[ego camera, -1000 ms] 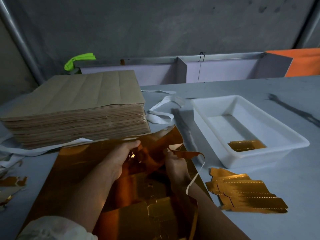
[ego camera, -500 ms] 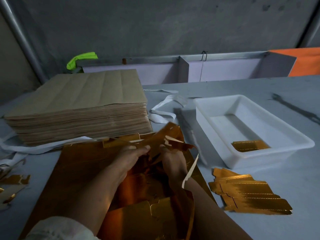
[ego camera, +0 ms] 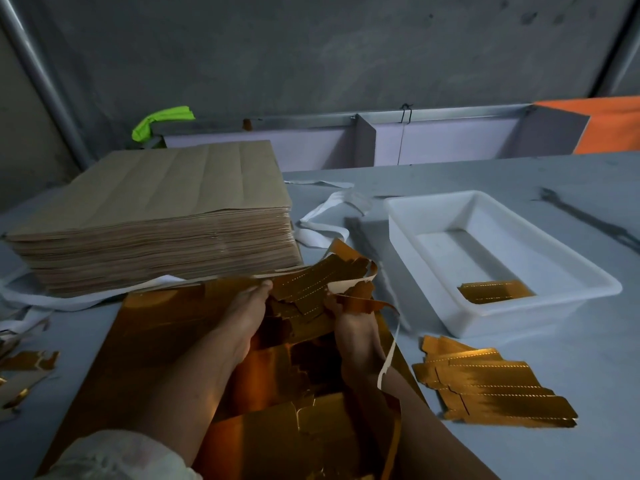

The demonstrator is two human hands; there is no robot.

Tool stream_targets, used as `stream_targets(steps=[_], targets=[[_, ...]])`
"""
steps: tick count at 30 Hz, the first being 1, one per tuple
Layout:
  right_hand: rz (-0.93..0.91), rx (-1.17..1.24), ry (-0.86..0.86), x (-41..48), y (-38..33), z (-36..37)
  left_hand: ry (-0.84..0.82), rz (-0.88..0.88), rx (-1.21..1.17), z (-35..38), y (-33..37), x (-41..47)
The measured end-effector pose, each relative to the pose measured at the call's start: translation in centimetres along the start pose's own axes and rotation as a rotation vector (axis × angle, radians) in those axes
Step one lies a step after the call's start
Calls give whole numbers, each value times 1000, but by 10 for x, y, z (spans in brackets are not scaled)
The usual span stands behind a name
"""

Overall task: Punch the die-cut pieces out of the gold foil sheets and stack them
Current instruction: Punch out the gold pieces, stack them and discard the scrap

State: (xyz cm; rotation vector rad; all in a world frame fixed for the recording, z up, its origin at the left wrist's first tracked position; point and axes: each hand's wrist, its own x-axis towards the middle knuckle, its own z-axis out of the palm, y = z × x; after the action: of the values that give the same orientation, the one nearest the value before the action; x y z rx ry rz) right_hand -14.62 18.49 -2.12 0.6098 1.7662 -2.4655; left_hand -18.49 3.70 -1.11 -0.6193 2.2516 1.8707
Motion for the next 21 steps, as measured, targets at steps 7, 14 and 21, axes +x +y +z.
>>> stream_targets(steps=[7, 14, 21], targets=[[122, -66, -123, 1, 1, -8, -3, 5, 95, 0, -2, 1], [157, -68, -269, -6, -21, -27, -56, 31, 61, 1, -4, 3], [223, 142, -290, -17, -26, -42, 21, 60, 138, 5, -4, -1]])
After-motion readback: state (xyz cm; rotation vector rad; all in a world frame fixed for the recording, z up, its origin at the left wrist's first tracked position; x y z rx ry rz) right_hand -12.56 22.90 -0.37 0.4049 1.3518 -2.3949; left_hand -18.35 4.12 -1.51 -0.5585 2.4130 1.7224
